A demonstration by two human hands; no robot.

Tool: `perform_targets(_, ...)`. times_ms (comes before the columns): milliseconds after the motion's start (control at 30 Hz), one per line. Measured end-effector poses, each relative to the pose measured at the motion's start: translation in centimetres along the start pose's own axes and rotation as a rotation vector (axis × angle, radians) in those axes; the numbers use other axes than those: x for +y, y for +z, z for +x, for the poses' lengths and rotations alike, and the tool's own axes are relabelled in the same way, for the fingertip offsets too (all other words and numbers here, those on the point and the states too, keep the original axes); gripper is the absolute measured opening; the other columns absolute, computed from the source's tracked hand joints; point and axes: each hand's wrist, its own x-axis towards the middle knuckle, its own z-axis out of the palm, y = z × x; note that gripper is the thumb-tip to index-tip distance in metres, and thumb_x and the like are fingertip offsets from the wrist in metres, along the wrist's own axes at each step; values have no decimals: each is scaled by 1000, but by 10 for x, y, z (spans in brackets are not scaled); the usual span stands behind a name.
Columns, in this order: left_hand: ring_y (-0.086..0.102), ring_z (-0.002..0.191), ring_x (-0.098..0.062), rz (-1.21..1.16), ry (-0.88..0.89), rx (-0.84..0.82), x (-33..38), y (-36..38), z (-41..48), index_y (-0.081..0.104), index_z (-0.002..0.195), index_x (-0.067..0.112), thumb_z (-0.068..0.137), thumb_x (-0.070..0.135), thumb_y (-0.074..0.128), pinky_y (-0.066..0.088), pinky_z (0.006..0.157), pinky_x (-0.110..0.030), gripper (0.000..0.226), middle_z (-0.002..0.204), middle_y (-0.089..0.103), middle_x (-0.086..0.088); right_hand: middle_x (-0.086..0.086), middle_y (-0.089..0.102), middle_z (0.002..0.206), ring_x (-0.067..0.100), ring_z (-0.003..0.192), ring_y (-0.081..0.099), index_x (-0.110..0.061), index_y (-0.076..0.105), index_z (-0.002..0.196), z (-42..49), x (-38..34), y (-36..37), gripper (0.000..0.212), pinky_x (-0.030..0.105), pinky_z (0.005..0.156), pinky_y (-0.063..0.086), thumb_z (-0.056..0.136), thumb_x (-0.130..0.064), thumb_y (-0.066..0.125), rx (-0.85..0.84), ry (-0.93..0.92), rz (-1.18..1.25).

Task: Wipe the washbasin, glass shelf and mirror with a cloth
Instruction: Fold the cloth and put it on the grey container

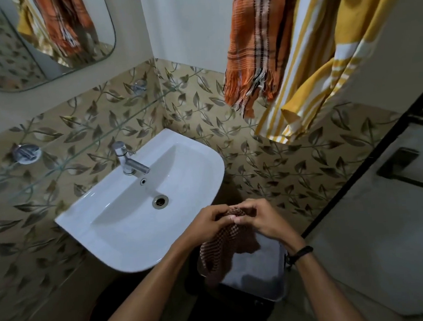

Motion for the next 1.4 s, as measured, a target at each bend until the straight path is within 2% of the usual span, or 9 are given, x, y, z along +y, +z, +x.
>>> perform_targets(100, 67, 87, -14, -170, -119, 22, -16, 1, -3, 70, 94, 16, 90, 30, 74, 51, 85, -38, 15, 89, 72, -4, 1, 74, 92, 10, 88, 68, -14, 80, 96, 5, 5, -5, 20, 30, 84, 53, 84, 1, 72, 25, 26, -4)
perform_targets(200, 69, 97, -15, -99, -142, -186, -26, 4, -5, 72, 101, 14, 89, 27, 75, 52, 92, -36, 17, 100, 74, 2, -1, 74, 91, 9, 89, 69, -11, 79, 92, 3, 3, -9, 20, 25, 85, 51, 85, 5, 69, 40, 17, 4)
perform_targets(333, 68, 97, -1, 124, -167, -282, -48, 16, -1, 71, 98, 41, 92, 32, 71, 52, 89, -26, 11, 102, 74, 17, -3, 75, 84, 8, 83, 70, -22, 76, 86, 2, 5, -28, 27, 23, 78, 54, 87, 5, 68, 121, 20, 94)
perform_targets(400, 67, 89, 1, 130, -190, -246, -57, 17, 0, 69, 89, 45, 95, 35, 67, 53, 86, -29, 13, 93, 73, 20, 0, 75, 85, 14, 84, 70, -20, 76, 88, 0, 12, -42, 22, 28, 78, 55, 89, 1, 69, 140, 53, 104)
perform_targets(567, 66, 81, -12, -54, -240, -111, -73, 17, 2, 71, 86, 14, 98, 33, 61, 52, 79, -37, 25, 84, 73, -3, 0, 73, 90, 9, 86, 68, -18, 75, 90, -8, 40, -60, 12, 26, 79, 55, 87, -6, 74, 154, 177, 56)
perform_targets(867, 71, 77, -23, -359, -530, 216, -37, 10, 27, 72, 93, -5, 101, 34, 59, 61, 73, -36, 41, 89, 75, -17, -3, 69, 83, 14, 77, 65, -13, 68, 89, 36, 74, -18, 3, 25, 67, 49, 92, -13, 69, 629, 280, 71)
perform_targets(1067, 68, 80, -22, -550, -654, 276, -26, 47, 26, 72, 97, -4, 101, 14, 56, 59, 85, -46, 25, 83, 71, -16, -11, 66, 96, 4, 84, 64, -26, 69, 94, 3, 75, 54, 11, 29, 72, 55, 93, -16, 67, 394, 101, -29)
perform_targets(1267, 71, 75, -19, -596, -758, 269, -15, 40, 23, 71, 94, 5, 99, 15, 55, 62, 70, -33, 20, 81, 72, -11, -14, 54, 119, 4, 106, 52, -28, 61, 116, -11, 85, 65, 26, 25, 83, 48, 91, -32, 67, 157, -38, -283)
perform_targets(1400, 71, 103, -29, -572, -773, 113, -12, 33, 23, 71, 114, 8, 98, 23, 51, 52, 95, -35, 30, 105, 76, -12, -16, 49, 116, 13, 106, 54, -30, 53, 111, -12, 88, 62, 34, 33, 82, 49, 84, -14, 65, 160, -61, -294)
